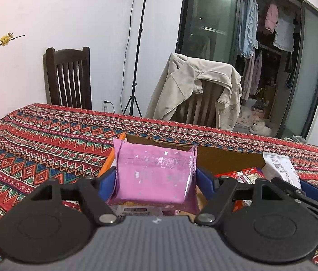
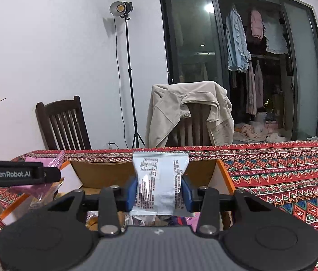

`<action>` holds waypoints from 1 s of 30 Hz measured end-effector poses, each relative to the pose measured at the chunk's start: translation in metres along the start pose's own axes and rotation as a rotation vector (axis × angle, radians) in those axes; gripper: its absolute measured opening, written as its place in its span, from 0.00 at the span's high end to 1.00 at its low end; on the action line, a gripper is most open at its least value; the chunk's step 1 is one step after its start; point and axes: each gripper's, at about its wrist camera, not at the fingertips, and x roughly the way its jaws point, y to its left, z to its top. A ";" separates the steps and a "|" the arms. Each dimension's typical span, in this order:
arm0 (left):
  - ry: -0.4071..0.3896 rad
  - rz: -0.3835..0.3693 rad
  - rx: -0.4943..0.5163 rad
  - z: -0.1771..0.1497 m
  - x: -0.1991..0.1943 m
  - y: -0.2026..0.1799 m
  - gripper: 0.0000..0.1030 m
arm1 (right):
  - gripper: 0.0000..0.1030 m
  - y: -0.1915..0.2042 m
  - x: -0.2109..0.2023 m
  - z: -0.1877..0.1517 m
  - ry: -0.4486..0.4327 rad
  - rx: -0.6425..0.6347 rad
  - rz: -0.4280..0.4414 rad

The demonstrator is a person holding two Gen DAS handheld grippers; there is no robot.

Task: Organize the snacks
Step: 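Carry the pink bag and white sachet into the box and open both grippers, then move both grippers back to the remaining snacks and grasp a gold cookie packet with the right gripper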

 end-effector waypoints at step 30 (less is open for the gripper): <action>-0.085 -0.018 -0.013 0.006 -0.026 0.001 0.00 | 0.00 0.000 -0.011 0.000 -0.028 0.011 -0.017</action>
